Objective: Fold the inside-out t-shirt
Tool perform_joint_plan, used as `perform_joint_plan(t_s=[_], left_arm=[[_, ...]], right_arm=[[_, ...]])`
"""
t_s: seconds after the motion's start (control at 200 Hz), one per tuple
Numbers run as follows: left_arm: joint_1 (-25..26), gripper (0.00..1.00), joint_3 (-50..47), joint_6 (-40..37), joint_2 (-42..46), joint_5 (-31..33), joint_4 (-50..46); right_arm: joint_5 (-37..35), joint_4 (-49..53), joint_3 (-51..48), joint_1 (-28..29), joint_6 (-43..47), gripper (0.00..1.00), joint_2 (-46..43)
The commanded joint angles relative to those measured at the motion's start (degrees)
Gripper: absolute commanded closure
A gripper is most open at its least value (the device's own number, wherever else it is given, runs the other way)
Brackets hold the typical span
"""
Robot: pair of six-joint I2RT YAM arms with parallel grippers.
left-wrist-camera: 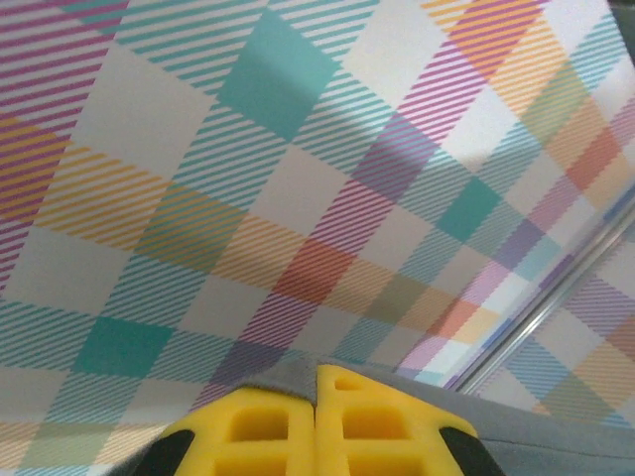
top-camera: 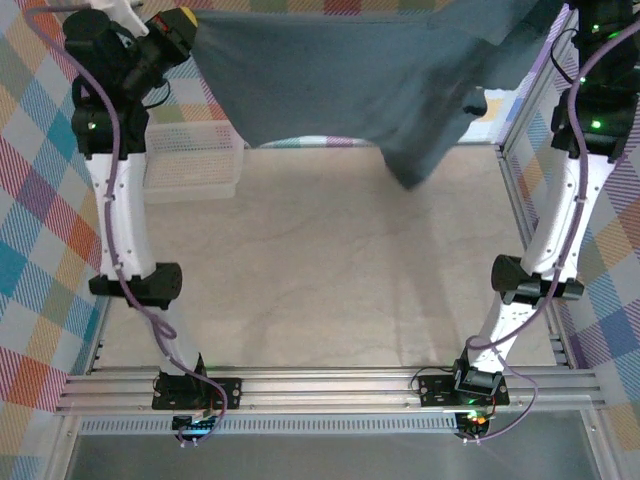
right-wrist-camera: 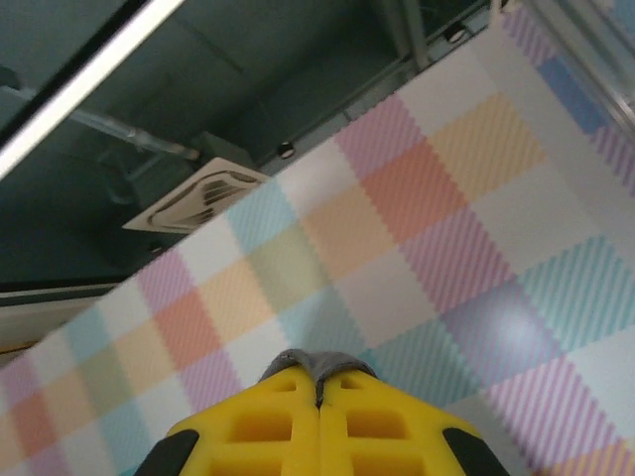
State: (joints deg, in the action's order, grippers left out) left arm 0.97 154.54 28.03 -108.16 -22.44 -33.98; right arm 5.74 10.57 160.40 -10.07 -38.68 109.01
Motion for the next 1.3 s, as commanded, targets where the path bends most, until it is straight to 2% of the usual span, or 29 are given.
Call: perform_joint_plan(t_s=[0.0, 0.08, 0.175, 0.285, 0.355, 0.415, 0.55, 0.685, 0.8, 0.875, 0.94, 1.005, 1.025, 1.06, 1.115, 1.2, 1.25, 1.295], left_arm=[[0.4, 1.0, -14.1, -5.2, 6.5, -1.7, -0.2], [2.5, 1.0, -35.0, -9.0, 14.2, 0.1, 4.6], [5.0, 1.0, -61.1, -8.1, 22.7, 1.5, 15.5], [6.4, 1.0, -82.1, -3.0, 27.2, 3.6, 23.0], [6.9, 1.0, -91.3, 1.1, 28.4, 3.5, 26.1], [7.2, 1.0, -97.6, 4.0, 29.5, 3.7, 28.6], [7.9, 1.0, -105.7, 6.1, 31.5, 6.4, 29.2], [7.9, 1.0, -107.4, 6.5, 32.8, 8.7, 22.1], [8.0, 1.0, -107.6, 6.4, 36.6, 7.8, 10.6], [8.0, 1.0, -110.9, 7.0, 44.2, 10.2, 4.7], [8.1, 1.0, -115.2, 9.1, 52.3, 11.4, 2.0], [8.2, 0.87, -119.2, 10.9, 60.9, 11.4, 0.2], [8.2, 0.8, -120.1, 11.4, 63.0, 11.7, -0.5], [8.2, 0.68, -121.4, 11.8, 67.4, 12.2, -1.8], [8.2, 0.57, -121.7, 12.0, 72.8, 13.5, -3.7], [8.2, 0.49, -120.1, 11.4, 77.0, 16.2, -3.1], [8.3, 0.46, -118.5, 10.6, 75.6, 15.8, -0.4], [8.6, 0.45, -116.6, 10.0, 72.0, 14.4, 2.5]], right_arm=[[9.0, 7.0, -6.9, -0.4, -2.5, 1.0, -4.2], [19.0, 11.1, -20.1, -0.4, -1.9, 1.0, -9.1], [29.9, 6.6, -46.3, 0.0, -1.5, 1.0, -17.0], [32.5, -2.6, -76.9, 0.6, -2.2, 1.0, -25.4], [29.7, -2.3, -88.8, 0.5, -0.2, 1.0, -29.5], [26.8, -0.4, -95.2, 0.6, 1.0, 1.0, -32.1], [18.0, 5.7, -103.5, 0.6, -3.7, 1.0, -37.3], [11.2, 13.7, -111.0, 0.6, -10.5, 1.0, -46.4], [0.0, 29.1, -118.5, 0.6, -19.0, 1.0, -64.2], [-5.2, 41.3, -121.8, 0.7, -23.7, 1.0, -80.0], [-6.6, 51.4, -122.3, 0.7, -26.4, 1.0, -91.2], [-4.3, 55.9, -122.6, 0.6, -26.7, 1.0, -99.9], [-3.2, 56.4, -122.5, 0.6, -27.0, 0.96, -102.3], [-1.0, 56.2, -122.1, 0.6, -27.5, 0.82, -106.6], [1.8, 53.5, -120.2, 0.5, -26.2, 0.68, -107.5], [4.4, 43.7, -114.6, 0.5, -19.0, 0.52, -103.7], [4.4, 37.0, -113.3, 0.5, -15.6, 0.43, -101.7], [5.1, 30.4, -113.4, 0.6, -12.3, 0.4, -99.4]])
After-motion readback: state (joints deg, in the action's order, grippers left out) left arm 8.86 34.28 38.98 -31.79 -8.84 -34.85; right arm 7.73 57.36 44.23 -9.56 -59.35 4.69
